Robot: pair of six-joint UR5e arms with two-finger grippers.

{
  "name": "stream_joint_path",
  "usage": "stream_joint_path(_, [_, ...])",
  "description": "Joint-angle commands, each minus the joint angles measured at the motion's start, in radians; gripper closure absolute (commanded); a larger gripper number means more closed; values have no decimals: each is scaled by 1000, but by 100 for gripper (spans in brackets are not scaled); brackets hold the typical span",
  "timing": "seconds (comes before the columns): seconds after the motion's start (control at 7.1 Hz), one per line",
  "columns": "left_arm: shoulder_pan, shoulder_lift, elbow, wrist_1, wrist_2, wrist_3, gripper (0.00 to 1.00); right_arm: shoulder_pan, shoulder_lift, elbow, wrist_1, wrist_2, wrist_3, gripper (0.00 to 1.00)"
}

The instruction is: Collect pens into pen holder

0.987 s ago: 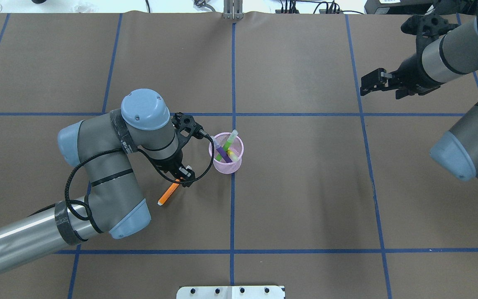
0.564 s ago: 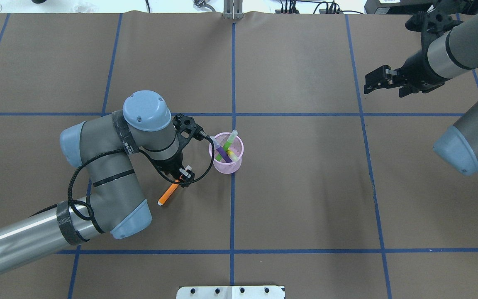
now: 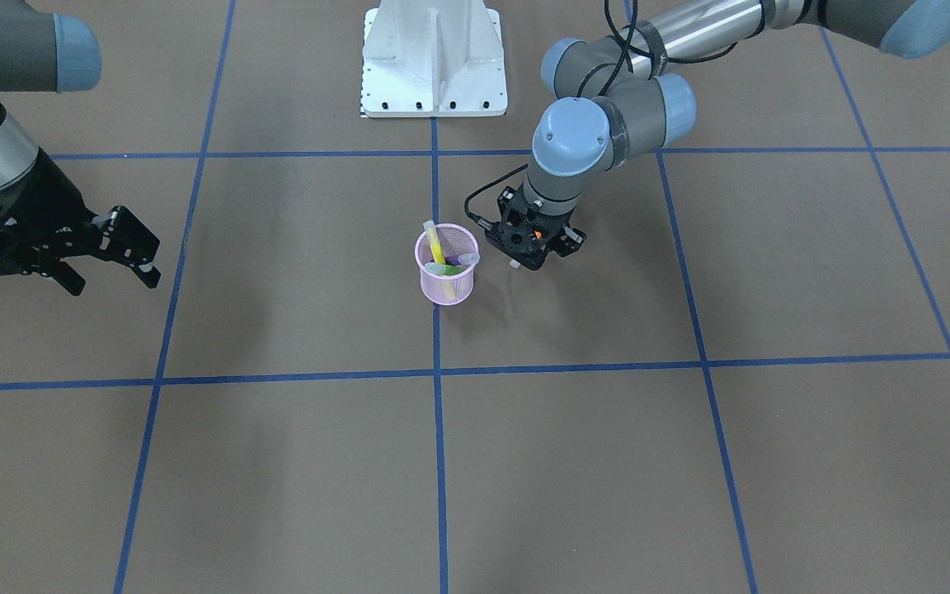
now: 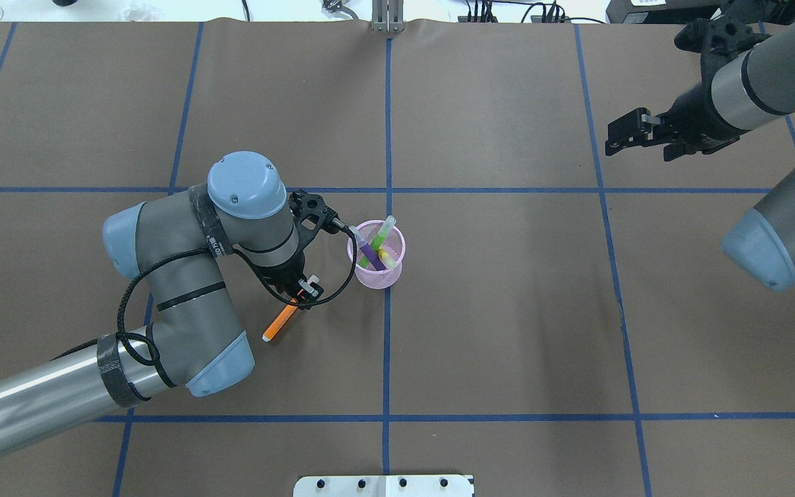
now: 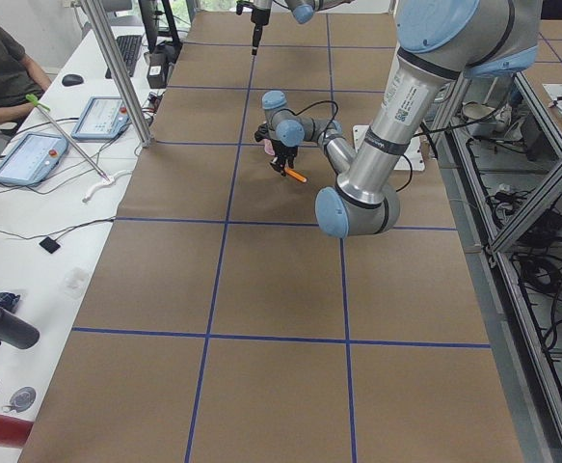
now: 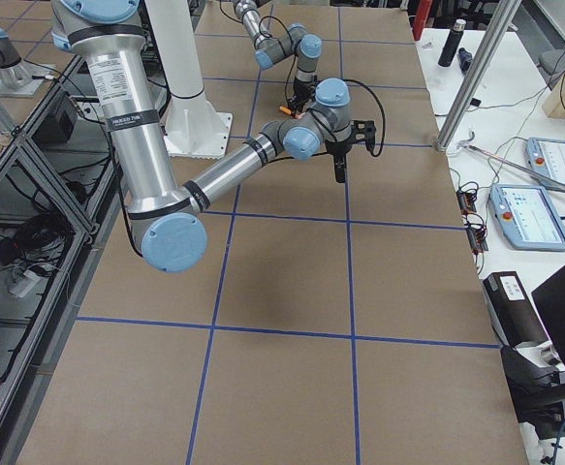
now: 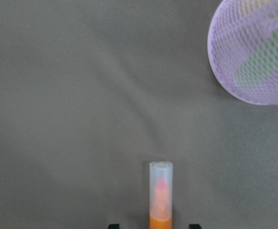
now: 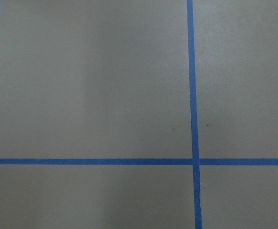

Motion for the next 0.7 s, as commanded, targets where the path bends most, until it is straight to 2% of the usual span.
stream_joint_path(0.0, [2, -2, 2, 1, 3, 0, 46, 0, 0, 0, 2, -2, 0, 0])
stream_joint_path(0.42, [2, 0, 2, 1, 3, 0, 49, 0, 0, -2, 2, -2, 0, 0])
stream_joint_path(0.56, [2, -2, 1, 1, 3, -1, 55, 0, 0, -2, 2, -2, 0, 0])
